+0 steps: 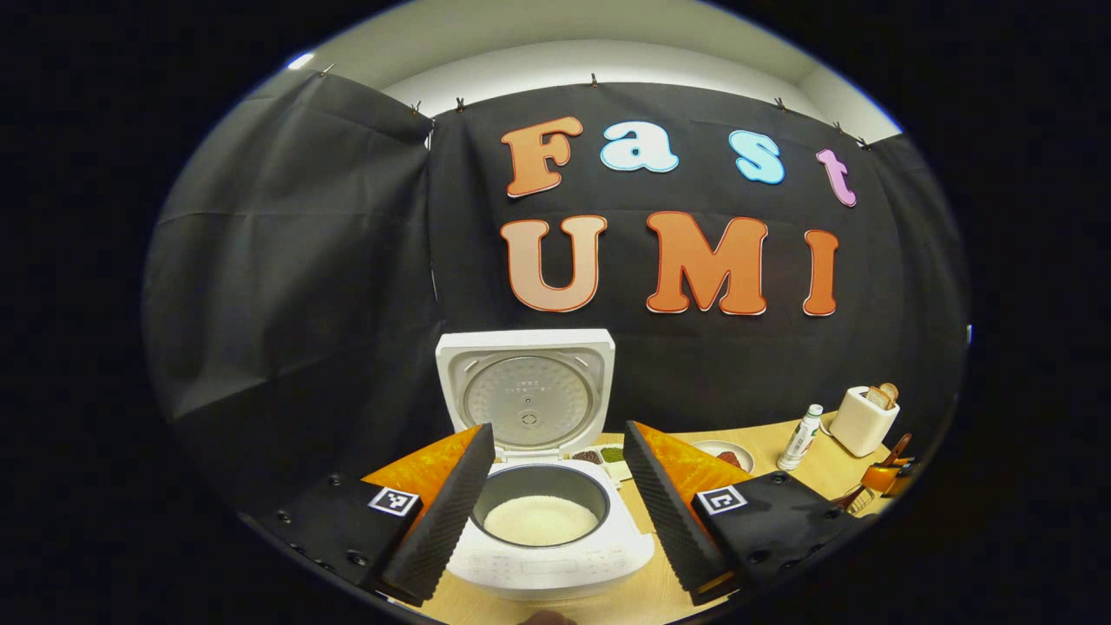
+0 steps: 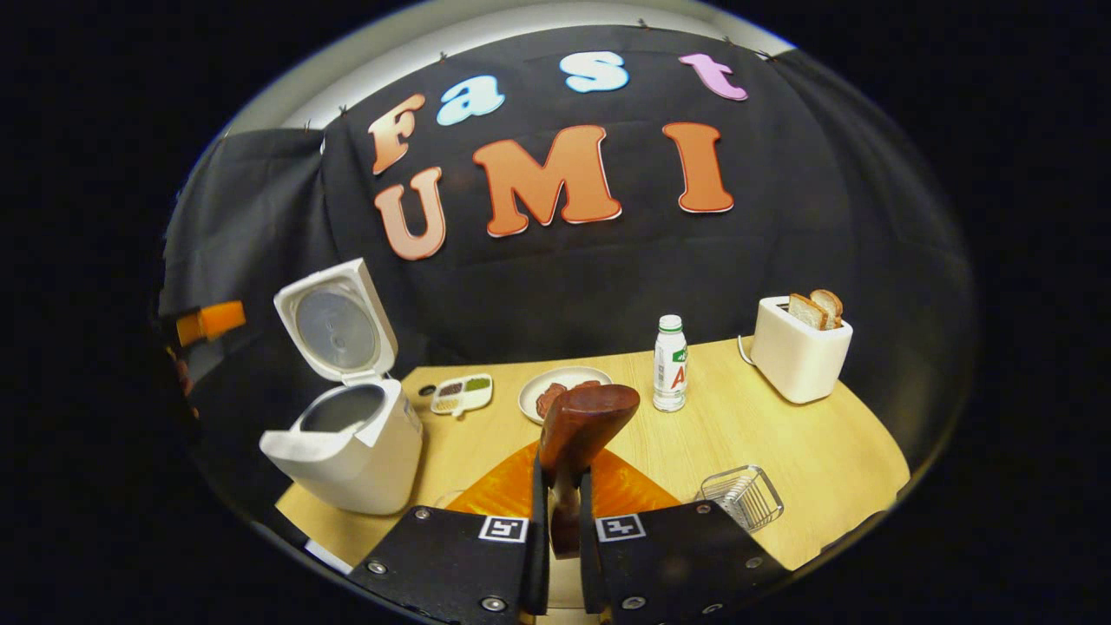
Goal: Close the left gripper, press the button to open the rice cooker; take a wooden spoon from the chopstick holder with the right hand, scoop a spoonful of rice and pour it into the rice cooker, then put the wooden spoon back into the chopstick holder.
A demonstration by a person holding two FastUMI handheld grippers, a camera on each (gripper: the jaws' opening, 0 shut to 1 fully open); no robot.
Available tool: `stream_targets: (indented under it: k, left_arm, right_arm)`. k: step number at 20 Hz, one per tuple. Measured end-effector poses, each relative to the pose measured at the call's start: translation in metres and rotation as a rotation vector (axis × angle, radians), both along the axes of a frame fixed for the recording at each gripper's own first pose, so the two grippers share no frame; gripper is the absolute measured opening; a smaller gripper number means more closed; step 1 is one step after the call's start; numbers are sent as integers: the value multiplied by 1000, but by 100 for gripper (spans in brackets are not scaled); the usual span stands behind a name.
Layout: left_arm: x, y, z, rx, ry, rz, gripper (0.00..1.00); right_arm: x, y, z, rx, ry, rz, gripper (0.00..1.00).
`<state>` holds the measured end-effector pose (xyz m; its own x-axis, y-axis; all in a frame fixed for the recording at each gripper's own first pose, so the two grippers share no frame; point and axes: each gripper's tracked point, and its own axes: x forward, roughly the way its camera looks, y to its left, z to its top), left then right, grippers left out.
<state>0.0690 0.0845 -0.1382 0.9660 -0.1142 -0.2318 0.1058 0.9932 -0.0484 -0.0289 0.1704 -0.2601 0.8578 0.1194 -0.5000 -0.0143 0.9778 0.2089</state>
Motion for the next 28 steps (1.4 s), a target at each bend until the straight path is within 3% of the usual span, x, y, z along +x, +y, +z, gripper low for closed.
stream_targets:
  k: [5,6,7,10,13,14,18,23,28]
  left_arm:
    - [-2,18,-11,12,19,22,100]
    - [-3,22,-13,15,18,28,100]
    - [-4,25,-14,17,18,31,100]
    - [-7,32,-18,15,23,45,99]
    - [-7,42,-21,19,28,70,100]
    - [-8,44,-22,17,30,77,99]
    - [-10,49,-26,7,45,95,100]
    - [-13,51,-29,15,55,103,100]
    - [-17,53,-31,30,72,95,100]
  right_arm:
    - [-5,13,-45,-158,77,50,14]
    - [-6,15,-49,-174,85,57,10]
    - [-7,17,-55,-198,89,61,14]
    - [-9,17,-71,-279,117,62,14]
    - [-3,19,-74,-337,90,41,19]
    - [-2,23,-75,-351,82,50,14]
    - [-12,49,-76,-392,52,116,14]
    - [-22,57,-75,-309,47,93,14]
    - [-26,90,-77,-58,99,75,14]
